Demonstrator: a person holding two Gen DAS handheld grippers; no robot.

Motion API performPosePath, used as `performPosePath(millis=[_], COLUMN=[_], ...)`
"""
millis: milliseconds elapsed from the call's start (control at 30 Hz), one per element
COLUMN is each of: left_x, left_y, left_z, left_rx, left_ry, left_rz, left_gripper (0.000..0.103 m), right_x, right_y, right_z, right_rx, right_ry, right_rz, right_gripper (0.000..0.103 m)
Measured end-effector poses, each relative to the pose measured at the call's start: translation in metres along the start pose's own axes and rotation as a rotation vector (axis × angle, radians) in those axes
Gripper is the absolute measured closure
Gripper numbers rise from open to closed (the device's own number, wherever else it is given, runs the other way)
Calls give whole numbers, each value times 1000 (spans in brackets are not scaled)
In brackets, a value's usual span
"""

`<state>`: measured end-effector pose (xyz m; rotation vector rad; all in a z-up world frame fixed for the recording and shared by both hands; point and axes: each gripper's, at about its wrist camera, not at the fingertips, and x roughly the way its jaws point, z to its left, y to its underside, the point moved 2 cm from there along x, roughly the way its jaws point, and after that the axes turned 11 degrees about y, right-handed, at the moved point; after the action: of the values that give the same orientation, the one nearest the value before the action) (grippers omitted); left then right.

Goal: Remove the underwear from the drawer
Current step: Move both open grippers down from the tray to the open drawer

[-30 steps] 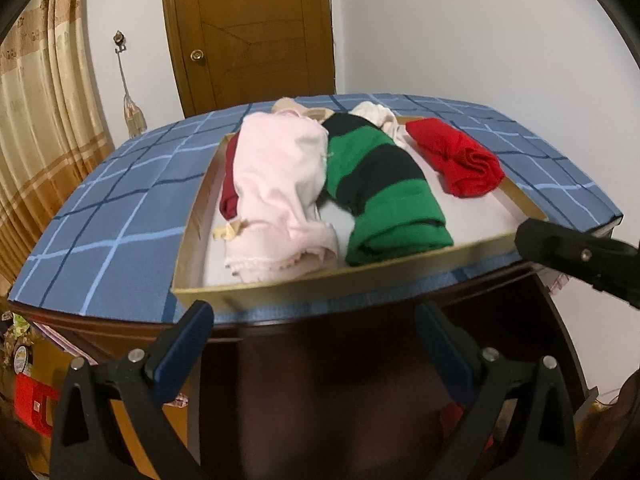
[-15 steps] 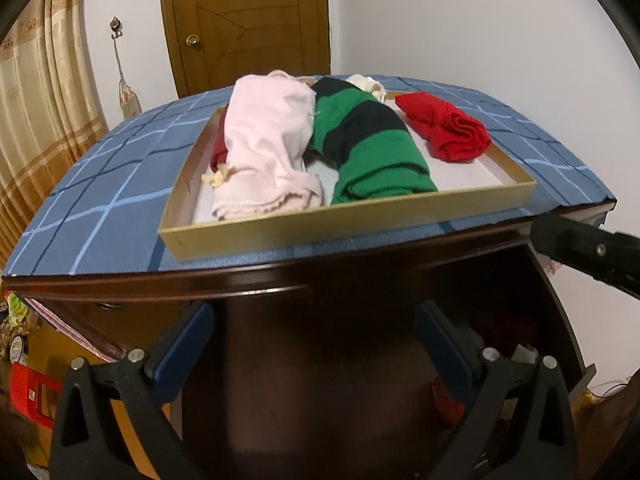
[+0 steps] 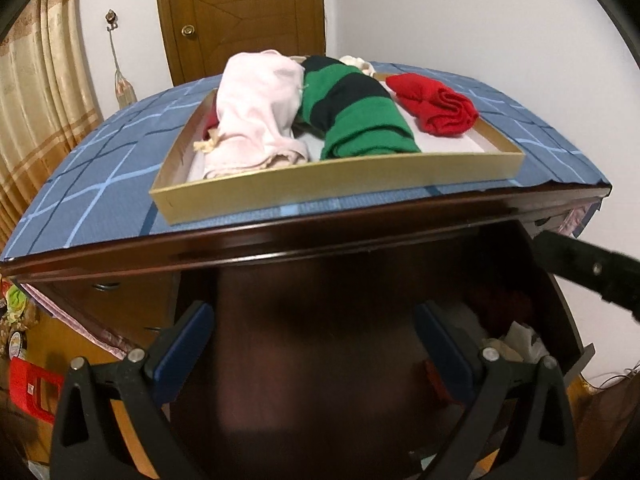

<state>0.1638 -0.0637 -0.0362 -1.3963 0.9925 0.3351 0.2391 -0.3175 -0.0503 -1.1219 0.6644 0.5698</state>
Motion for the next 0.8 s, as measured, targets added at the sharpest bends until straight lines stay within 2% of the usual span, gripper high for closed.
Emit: performPosePath(millis=[500,800], left_x=[0,0], left_y=[23,34], left_z=[-9,-16], left_rx=[-8,-3], left_ry=[15,19], left_rz=[42,62], left_gripper=[1,1], right_x=[-3,-5], right_y=[26,43], right_z=[-10,-31], right_rx=[-20,-6], right_ry=[30,59], right_rz=[15,39], right_gripper=[39,39])
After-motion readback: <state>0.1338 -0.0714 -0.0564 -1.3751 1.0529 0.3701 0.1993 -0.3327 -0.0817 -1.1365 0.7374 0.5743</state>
